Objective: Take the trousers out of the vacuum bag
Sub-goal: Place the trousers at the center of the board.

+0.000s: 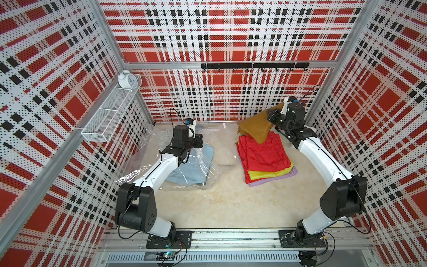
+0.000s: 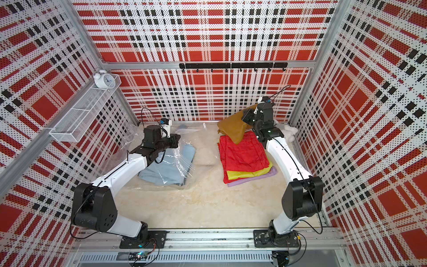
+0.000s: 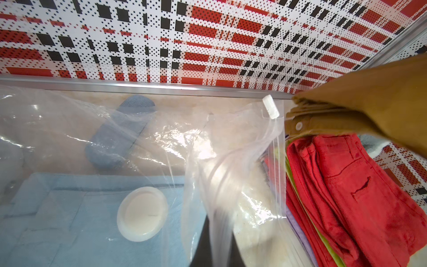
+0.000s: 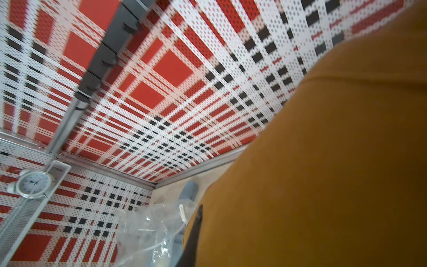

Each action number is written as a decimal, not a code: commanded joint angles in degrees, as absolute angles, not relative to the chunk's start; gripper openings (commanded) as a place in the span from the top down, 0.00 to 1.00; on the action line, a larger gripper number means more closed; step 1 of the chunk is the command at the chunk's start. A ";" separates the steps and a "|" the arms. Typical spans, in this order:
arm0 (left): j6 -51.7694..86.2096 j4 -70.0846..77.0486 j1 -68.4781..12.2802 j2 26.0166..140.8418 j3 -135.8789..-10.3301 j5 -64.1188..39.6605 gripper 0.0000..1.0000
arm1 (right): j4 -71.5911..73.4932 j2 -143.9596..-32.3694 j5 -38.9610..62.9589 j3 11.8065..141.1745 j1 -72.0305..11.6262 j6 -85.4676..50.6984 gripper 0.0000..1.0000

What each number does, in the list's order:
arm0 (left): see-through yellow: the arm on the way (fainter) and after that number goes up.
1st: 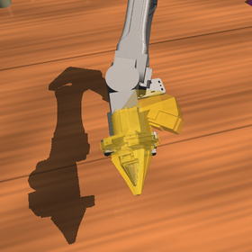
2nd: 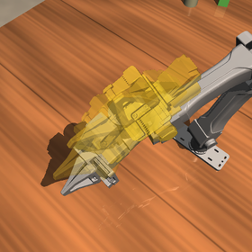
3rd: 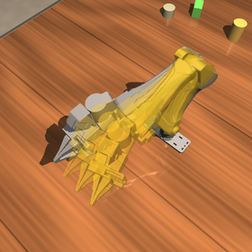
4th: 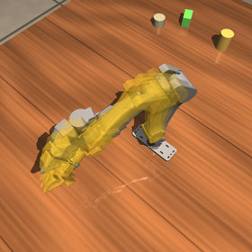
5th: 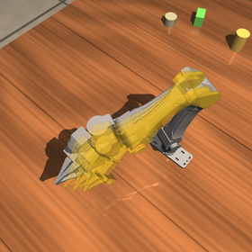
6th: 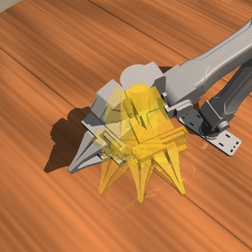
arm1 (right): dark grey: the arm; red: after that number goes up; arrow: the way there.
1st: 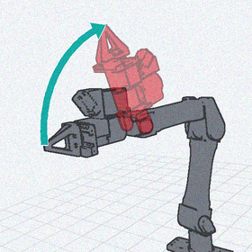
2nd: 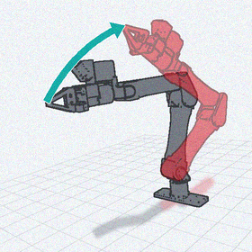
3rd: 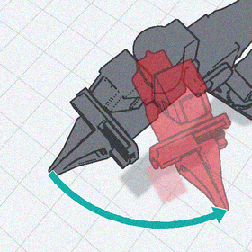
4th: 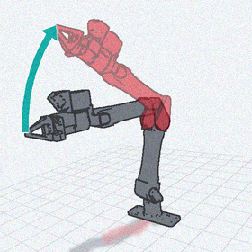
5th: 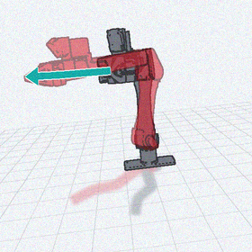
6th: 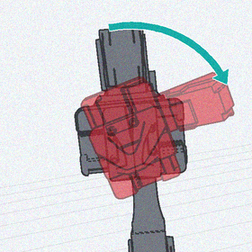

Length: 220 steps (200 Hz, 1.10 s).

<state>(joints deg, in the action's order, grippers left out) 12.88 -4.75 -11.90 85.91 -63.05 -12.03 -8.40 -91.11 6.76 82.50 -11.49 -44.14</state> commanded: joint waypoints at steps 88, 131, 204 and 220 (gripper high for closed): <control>13.10 -4.22 -11.35 86.30 -64.00 -12.36 1.00 | -0.16 -74.26 6.09 67.90 -9.80 -48.41 1.00; 13.18 -4.33 -11.43 86.35 -64.09 -12.61 1.00 | -0.49 -68.59 5.03 56.62 -9.85 -52.40 1.00; 13.27 -4.61 -12.04 86.48 -64.27 -12.78 1.00 | -0.83 -66.45 7.47 43.86 -10.29 -58.35 1.00; 13.18 -4.73 -12.33 86.44 -64.33 -12.66 1.00 | -1.06 -66.36 7.21 42.45 -11.09 -59.16 1.00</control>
